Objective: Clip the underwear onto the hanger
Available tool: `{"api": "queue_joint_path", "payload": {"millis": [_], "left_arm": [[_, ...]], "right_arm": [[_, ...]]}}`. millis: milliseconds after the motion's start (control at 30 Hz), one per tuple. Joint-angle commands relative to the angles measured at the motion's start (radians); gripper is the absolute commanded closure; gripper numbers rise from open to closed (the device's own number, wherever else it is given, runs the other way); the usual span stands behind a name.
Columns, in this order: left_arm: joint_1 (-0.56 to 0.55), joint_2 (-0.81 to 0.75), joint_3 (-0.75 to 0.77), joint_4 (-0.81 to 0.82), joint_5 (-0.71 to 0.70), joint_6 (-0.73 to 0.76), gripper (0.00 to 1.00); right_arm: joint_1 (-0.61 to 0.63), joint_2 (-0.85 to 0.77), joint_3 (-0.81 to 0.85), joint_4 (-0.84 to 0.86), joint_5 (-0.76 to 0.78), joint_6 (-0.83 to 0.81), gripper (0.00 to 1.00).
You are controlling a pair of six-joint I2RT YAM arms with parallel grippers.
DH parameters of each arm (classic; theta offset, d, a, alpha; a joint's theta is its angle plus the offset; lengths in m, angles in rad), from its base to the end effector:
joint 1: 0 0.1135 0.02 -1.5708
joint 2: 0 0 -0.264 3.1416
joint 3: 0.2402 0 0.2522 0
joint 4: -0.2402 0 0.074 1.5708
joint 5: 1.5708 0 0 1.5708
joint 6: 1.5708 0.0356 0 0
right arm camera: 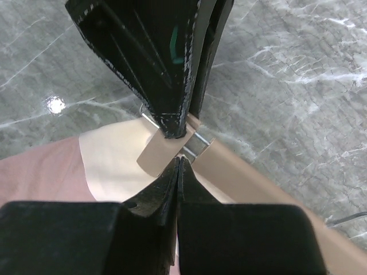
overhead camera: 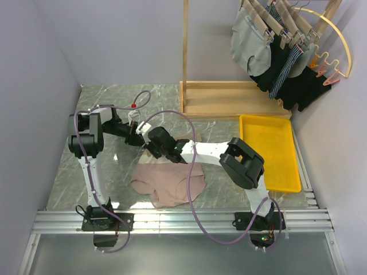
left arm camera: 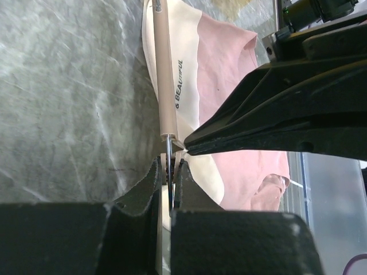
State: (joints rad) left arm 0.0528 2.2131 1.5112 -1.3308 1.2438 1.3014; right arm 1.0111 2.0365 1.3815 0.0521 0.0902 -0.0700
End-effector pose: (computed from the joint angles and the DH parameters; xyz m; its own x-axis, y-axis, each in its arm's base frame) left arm 0.3671 -0.0144 0.1361 -0.6605 0.2751 -0.6986 0.7450 0.1250 -0.6552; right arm 0.2467 0.3877 0.1857 -0.2440 -0.5207 -0.8181 -0.8237 0.5566 -0.1086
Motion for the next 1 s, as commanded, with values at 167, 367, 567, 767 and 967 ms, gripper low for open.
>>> {"api": "queue_joint_path", "payload": {"millis": [167,367,567,767,967], "left_arm": [[-0.001,0.005,-0.019,-0.038,0.002,0.073,0.97],[0.004,0.013,-0.006,-0.038,-0.009,0.047,0.78],[0.019,0.003,0.001,-0.038,-0.029,0.035,0.64],[0.033,-0.015,0.033,-0.036,-0.024,0.000,0.52],[0.084,-0.027,0.090,-0.009,-0.043,-0.083,0.41]], "right_arm": [[-0.002,-0.039,0.004,0.042,0.023,-0.011,1.00],[-0.002,-0.035,0.010,0.037,0.020,-0.010,1.00],[-0.003,-0.029,0.019,0.029,0.020,-0.013,1.00],[-0.003,-0.007,0.054,-0.015,0.011,-0.005,1.00],[-0.003,-0.018,0.077,-0.044,0.010,-0.005,0.73]]}}
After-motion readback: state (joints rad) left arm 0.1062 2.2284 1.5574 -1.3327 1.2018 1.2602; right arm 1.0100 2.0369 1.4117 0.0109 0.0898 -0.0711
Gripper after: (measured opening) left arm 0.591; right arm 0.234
